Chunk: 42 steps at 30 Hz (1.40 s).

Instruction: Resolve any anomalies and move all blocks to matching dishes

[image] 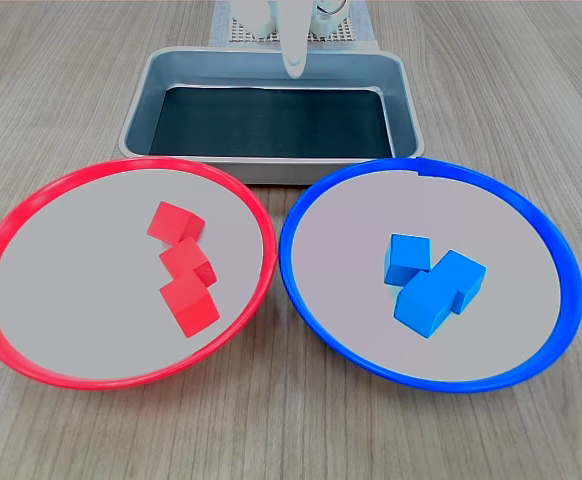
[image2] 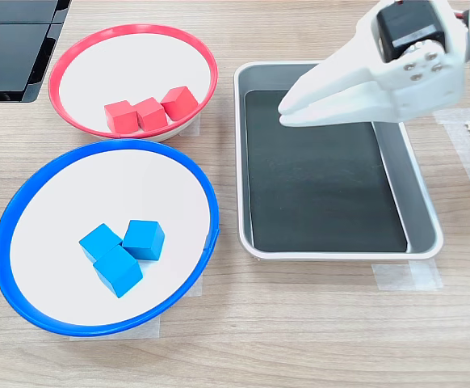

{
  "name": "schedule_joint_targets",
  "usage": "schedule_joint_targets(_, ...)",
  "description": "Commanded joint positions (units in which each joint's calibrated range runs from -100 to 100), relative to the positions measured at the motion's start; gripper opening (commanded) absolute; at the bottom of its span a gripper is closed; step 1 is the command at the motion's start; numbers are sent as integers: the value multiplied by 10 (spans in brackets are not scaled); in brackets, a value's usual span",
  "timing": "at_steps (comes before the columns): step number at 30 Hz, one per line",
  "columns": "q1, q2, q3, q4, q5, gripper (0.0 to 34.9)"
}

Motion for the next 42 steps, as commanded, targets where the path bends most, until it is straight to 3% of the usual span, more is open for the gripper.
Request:
schedule_joint_targets(1, 8, -59, 5, 87, 4, 1)
schedule_joint_targets(4, 5, -121, 5, 188, -13, 1)
schedule_joint_targets(7, 8, -122, 5, 219, -16, 1)
schedule_joint_targets(42, 5, -122, 5, 222, -12, 3)
